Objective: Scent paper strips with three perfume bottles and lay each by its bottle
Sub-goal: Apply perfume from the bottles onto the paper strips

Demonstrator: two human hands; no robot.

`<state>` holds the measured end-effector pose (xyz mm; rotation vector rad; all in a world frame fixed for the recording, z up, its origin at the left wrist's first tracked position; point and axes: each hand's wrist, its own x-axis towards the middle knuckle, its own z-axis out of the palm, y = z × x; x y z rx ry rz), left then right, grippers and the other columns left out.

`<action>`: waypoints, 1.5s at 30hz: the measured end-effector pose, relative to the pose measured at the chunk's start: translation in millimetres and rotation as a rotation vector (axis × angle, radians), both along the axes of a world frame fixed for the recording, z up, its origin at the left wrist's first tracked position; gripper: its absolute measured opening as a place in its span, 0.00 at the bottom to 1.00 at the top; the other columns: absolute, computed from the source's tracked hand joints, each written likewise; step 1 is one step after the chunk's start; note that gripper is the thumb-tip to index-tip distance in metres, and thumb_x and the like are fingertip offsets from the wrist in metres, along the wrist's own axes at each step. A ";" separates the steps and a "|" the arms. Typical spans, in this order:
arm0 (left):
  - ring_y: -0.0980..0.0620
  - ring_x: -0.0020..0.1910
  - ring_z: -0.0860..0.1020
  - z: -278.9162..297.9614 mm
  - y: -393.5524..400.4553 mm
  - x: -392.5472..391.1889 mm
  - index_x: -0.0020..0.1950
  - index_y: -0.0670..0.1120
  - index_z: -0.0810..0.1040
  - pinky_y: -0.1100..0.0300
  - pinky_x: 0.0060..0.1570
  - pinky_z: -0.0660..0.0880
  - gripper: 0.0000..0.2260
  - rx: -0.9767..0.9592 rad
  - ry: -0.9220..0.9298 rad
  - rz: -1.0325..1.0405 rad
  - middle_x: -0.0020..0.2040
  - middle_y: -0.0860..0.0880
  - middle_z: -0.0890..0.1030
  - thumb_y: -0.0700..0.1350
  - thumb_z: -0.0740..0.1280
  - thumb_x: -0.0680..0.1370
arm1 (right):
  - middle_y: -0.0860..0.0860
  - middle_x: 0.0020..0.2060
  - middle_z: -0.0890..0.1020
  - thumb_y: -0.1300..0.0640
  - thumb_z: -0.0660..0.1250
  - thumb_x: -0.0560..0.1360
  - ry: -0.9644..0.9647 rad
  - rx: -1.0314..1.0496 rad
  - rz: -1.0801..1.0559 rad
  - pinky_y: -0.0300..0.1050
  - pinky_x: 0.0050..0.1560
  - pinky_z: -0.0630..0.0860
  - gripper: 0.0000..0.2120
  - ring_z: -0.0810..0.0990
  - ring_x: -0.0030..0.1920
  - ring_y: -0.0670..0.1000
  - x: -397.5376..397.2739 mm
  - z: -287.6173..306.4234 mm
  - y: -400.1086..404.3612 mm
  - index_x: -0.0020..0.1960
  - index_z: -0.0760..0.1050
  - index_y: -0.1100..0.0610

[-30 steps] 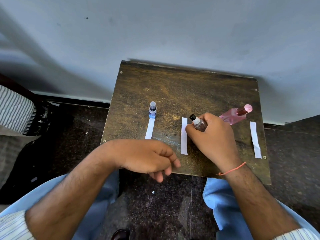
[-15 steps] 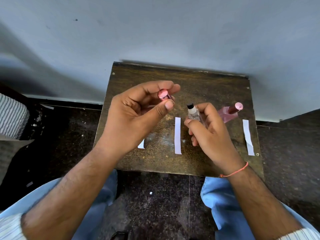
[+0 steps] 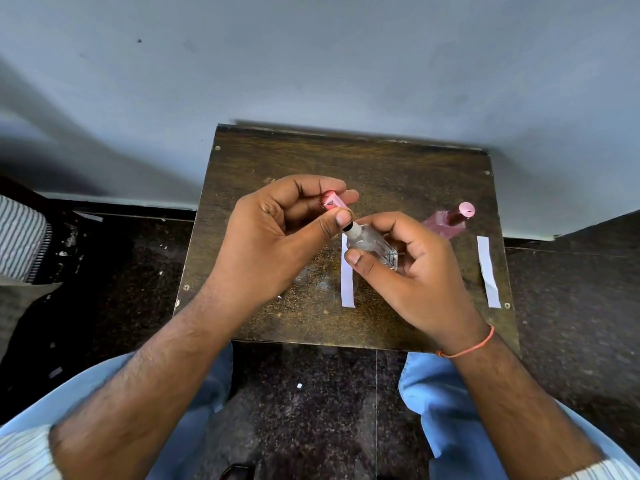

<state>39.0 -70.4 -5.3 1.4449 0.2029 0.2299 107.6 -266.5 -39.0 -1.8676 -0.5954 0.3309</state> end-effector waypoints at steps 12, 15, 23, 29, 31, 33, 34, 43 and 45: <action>0.51 0.64 0.86 -3.7 -9.9 -2.5 0.65 0.41 0.82 0.53 0.64 0.82 0.14 0.157 -0.017 -0.106 0.61 0.46 0.88 0.36 0.73 0.80 | 0.51 0.48 0.88 0.57 0.79 0.77 -0.032 0.090 0.007 0.58 0.48 0.83 0.13 0.87 0.46 0.52 0.0 2.9 -3.4 0.60 0.85 0.59; 0.51 0.66 0.85 -2.3 -12.6 -3.7 0.68 0.39 0.81 0.50 0.67 0.81 0.15 0.170 -0.009 -0.147 0.63 0.46 0.87 0.36 0.72 0.81 | 0.44 0.45 0.87 0.59 0.78 0.77 0.021 0.139 0.034 0.43 0.43 0.80 0.11 0.83 0.42 0.43 -4.2 5.9 -7.4 0.59 0.84 0.55; 0.54 0.77 0.74 -6.7 -14.9 -1.8 0.85 0.40 0.59 0.55 0.75 0.74 0.35 -0.036 0.175 -0.184 0.79 0.46 0.75 0.45 0.70 0.81 | 0.48 0.55 0.88 0.57 0.76 0.78 0.065 0.262 -0.035 0.42 0.60 0.81 0.14 0.86 0.57 0.46 -4.0 11.1 5.0 0.62 0.82 0.60; 0.57 0.61 0.85 -12.5 -9.6 -9.2 0.74 0.48 0.77 0.54 0.62 0.83 0.23 0.251 0.336 -0.247 0.62 0.54 0.87 0.59 0.66 0.83 | 0.56 0.56 0.78 0.66 0.76 0.79 -0.028 0.243 -0.118 0.34 0.58 0.79 0.13 0.83 0.55 0.37 2.4 7.4 10.2 0.62 0.81 0.59; 0.60 0.57 0.84 -15.1 -10.1 -13.9 0.74 0.51 0.76 0.53 0.60 0.82 0.23 0.452 0.416 -0.282 0.60 0.57 0.85 0.61 0.64 0.84 | 0.55 0.55 0.79 0.67 0.76 0.79 -0.023 0.223 -0.163 0.30 0.55 0.77 0.13 0.82 0.52 0.34 2.4 6.3 11.9 0.62 0.81 0.60; 0.60 0.62 0.80 -17.3 -10.4 -20.8 0.78 0.51 0.72 0.53 0.67 0.78 0.25 0.697 0.446 -0.369 0.71 0.56 0.78 0.62 0.63 0.84 | 0.53 0.53 0.81 0.63 0.77 0.79 -0.030 0.186 -0.206 0.33 0.53 0.79 0.13 0.82 0.50 0.35 3.3 3.2 14.6 0.63 0.82 0.61; 0.59 0.61 0.79 -17.1 -11.5 -24.5 0.80 0.51 0.69 0.52 0.69 0.77 0.27 0.826 0.447 -0.446 0.76 0.55 0.72 0.62 0.62 0.84 | 0.51 0.52 0.82 0.59 0.78 0.78 -0.026 0.160 -0.231 0.40 0.54 0.82 0.14 0.82 0.49 0.37 4.0 0.9 15.9 0.63 0.84 0.59; 0.49 0.73 0.75 -12.0 -10.3 -36.9 0.85 0.64 0.52 0.43 0.60 0.82 0.29 1.249 0.468 -0.727 0.84 0.65 0.30 0.66 0.56 0.85 | 0.41 0.42 0.84 0.50 0.81 0.76 0.018 -0.003 -0.280 0.60 0.40 0.85 0.14 0.80 0.36 0.50 7.8 -11.9 18.3 0.60 0.86 0.48; 0.49 0.72 0.76 -10.5 -10.0 -36.6 0.85 0.65 0.51 0.44 0.59 0.82 0.29 1.269 0.485 -0.751 0.83 0.65 0.30 0.66 0.55 0.85 | 0.43 0.41 0.85 0.49 0.81 0.76 0.032 -0.028 -0.275 0.64 0.42 0.85 0.14 0.82 0.38 0.51 9.5 -15.8 17.4 0.60 0.86 0.49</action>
